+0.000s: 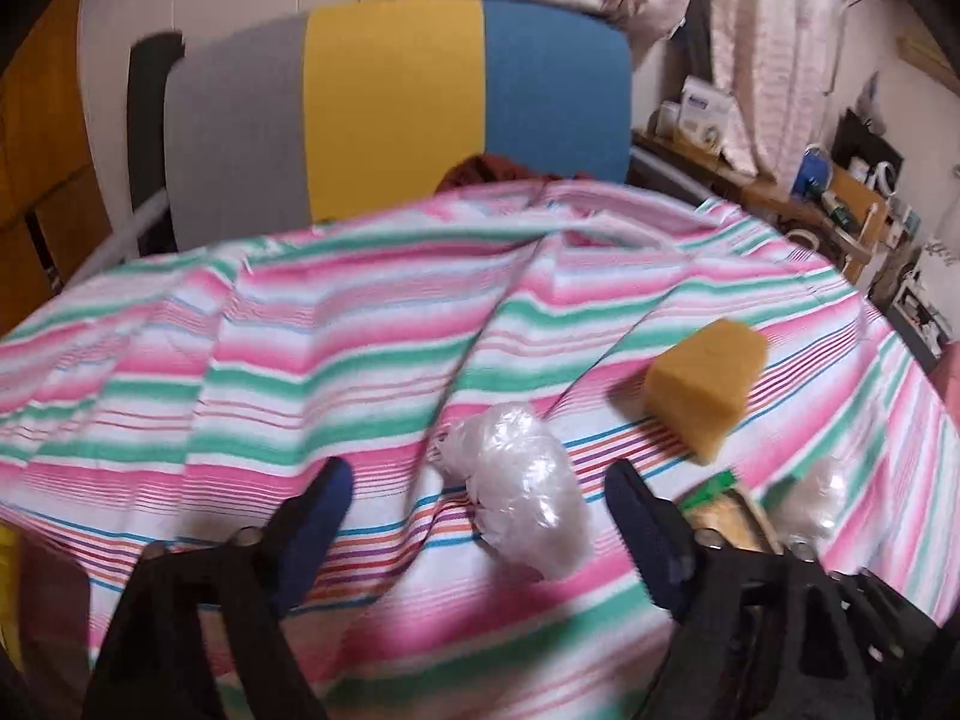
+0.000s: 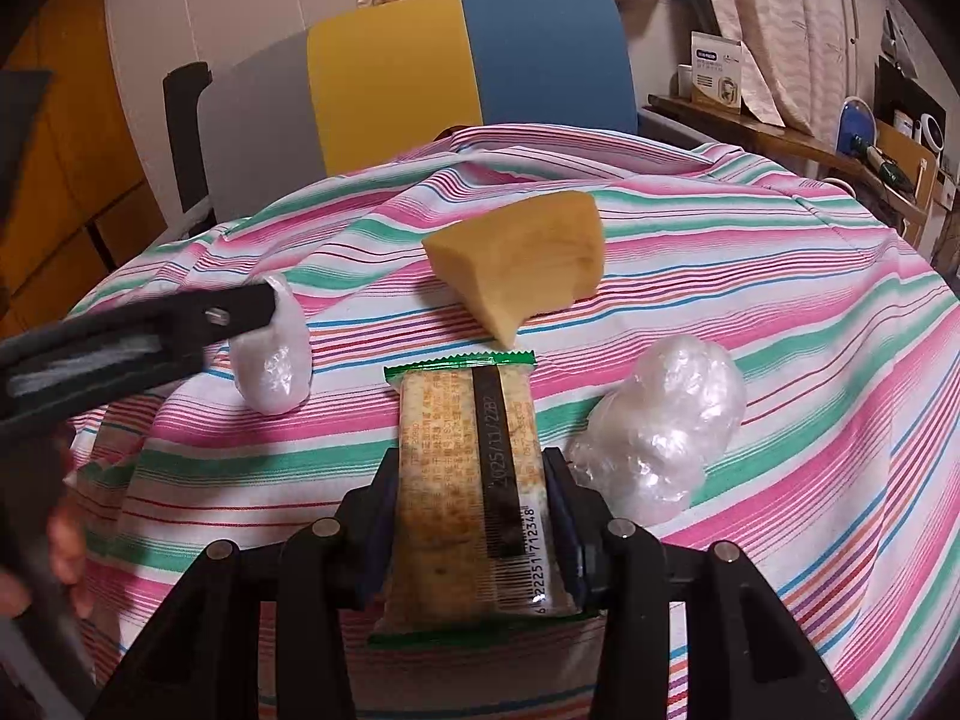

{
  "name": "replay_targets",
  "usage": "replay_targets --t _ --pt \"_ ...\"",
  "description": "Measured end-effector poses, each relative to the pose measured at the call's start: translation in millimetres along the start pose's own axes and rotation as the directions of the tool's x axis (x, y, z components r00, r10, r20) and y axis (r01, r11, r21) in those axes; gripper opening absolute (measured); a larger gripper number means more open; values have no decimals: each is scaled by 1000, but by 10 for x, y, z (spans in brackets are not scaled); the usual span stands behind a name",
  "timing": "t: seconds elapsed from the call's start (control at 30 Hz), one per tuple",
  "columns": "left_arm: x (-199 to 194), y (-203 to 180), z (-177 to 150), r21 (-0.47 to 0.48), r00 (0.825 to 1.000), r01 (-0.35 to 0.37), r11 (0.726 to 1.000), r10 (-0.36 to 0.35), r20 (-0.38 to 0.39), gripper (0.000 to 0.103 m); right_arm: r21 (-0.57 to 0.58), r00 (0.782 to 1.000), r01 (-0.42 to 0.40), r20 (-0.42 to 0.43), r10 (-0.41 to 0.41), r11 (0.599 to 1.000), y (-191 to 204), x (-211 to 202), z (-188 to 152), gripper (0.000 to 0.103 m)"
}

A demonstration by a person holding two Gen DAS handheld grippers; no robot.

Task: Organize objects
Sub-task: 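Grasp a clear plastic-wrapped item with the left tool while right tool holds cracker bar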

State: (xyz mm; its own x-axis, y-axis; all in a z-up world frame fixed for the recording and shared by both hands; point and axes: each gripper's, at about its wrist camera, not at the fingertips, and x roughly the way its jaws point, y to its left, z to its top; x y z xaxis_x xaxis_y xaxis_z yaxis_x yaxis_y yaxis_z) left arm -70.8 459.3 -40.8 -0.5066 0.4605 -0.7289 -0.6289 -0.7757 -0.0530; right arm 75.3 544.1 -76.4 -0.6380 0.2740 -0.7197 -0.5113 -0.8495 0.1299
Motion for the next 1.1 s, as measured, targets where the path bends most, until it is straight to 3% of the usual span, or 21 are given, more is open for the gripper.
replay_targets --t 0.1,0.17,0.2,0.23,0.47,0.7,0.9,1.1 --pt "124 -31 -47 23 1000 12 1000 -11 -8 66 -7 1000 10 4 -10 1000 17 5 -4 45" --pt "118 -41 -79 47 1000 20 999 -21 18 52 -8 1000 14 5 -14 1000 22 1 -5 45" --pt "113 -24 -86 41 999 31 999 -31 21 39 -10 1000 16 6 -16 1000 25 2 -4 45" --pt "107 1 -88 28 999 31 999 -32 23 36 -10 1000 18 7 -18 1000 28 3 -5 45" --pt "-35 195 -178 -25 996 15 1000 -13 89 35 -12 1000 26 13 -26 1000 27 -4 -16 45" --pt "-317 309 -462 7 986 -54 999 52 161 35 -20 999 23 25 -22 1000 49 -30 -27 44" --pt "-543 505 -644 -73 980 -47 996 60 189 35 -55 996 19 83 -15 998 123 -147 -39 44" --pt "-771 477 -836 -57 973 -36 998 48 225 34 -121 994 63 99 -51 991 261 -175 -30 44"
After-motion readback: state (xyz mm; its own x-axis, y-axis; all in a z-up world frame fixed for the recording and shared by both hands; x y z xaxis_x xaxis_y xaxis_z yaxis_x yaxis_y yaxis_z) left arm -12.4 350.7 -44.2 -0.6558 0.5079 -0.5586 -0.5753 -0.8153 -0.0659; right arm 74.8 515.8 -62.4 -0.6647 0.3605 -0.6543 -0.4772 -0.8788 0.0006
